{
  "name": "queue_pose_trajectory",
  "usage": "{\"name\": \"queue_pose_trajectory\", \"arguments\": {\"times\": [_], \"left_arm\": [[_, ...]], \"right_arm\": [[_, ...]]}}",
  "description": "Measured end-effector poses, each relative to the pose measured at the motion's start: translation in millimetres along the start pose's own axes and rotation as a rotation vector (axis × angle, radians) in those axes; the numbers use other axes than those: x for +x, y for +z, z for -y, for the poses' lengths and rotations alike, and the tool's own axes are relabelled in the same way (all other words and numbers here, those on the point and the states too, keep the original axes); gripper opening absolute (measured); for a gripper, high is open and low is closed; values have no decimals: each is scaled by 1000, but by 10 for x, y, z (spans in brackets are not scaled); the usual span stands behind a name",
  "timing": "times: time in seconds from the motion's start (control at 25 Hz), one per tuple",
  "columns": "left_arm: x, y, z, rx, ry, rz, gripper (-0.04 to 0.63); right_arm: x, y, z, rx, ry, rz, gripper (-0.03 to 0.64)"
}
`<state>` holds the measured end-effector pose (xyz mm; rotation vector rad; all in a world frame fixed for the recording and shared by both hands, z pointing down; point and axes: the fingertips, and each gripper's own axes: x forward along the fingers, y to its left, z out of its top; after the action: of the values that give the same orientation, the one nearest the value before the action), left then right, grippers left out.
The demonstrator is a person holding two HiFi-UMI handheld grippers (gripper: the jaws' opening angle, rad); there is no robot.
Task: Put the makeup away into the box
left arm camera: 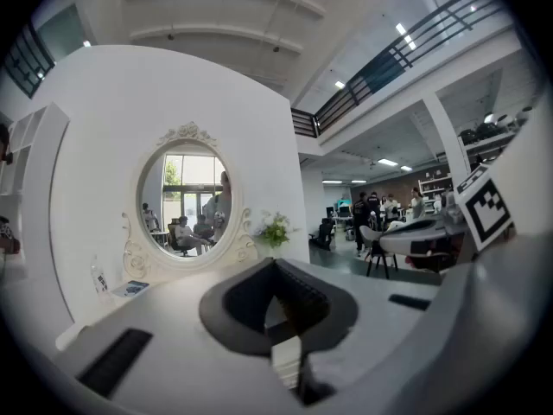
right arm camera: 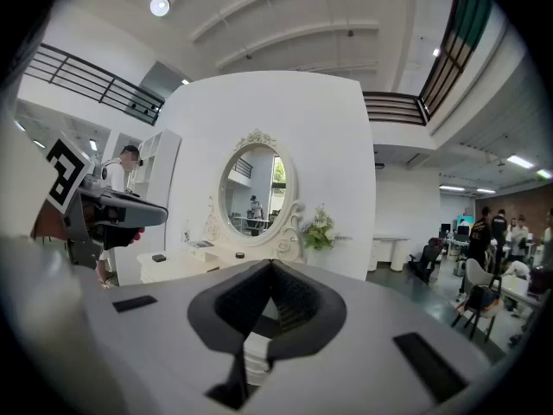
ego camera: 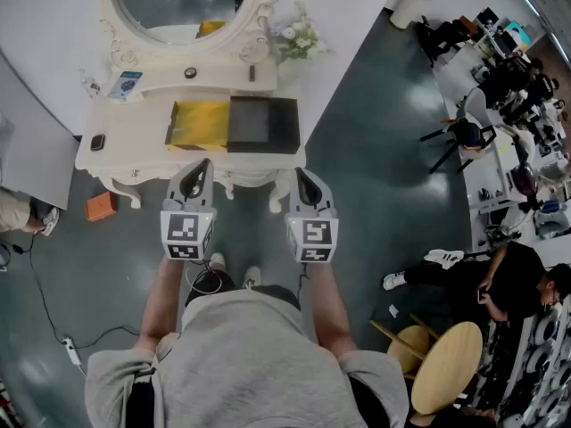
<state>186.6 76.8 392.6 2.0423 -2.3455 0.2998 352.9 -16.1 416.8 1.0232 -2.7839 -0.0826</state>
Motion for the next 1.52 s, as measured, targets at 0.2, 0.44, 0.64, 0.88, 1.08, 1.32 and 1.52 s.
{"name": "queue_pose_trajectory", "arguments": {"times": [0.2, 0.44, 0.64, 0.88, 1.08, 1.32, 1.52], "left_arm": [[73, -21, -15, 0, 11, -2, 5], [263, -74, -180, -5, 30, -21, 4], [631, -219, -460, -13, 31, -44, 5], [1258, -414, -874, -16, 13, -92, 3], [1766, -559, -1232, -48, 4, -145, 5], [2280, -784, -1561, -63, -17, -189, 3], [2637, -991, -1772, -84, -44, -225, 5]], "right_arm": [[72, 13, 63, 14, 7, 3, 14], [376, -66, 56, -7, 27, -18, 14], [880, -158, 51, -6, 36, -42, 14], [1691, -200, 52, 13, 55, -79, 14], [2358, -259, 61, 22, 65, -129, 14], [3036, -414, 88, 29, 67, -184, 14], [3469, -624, 89, 48, 57, -239, 14]]}}
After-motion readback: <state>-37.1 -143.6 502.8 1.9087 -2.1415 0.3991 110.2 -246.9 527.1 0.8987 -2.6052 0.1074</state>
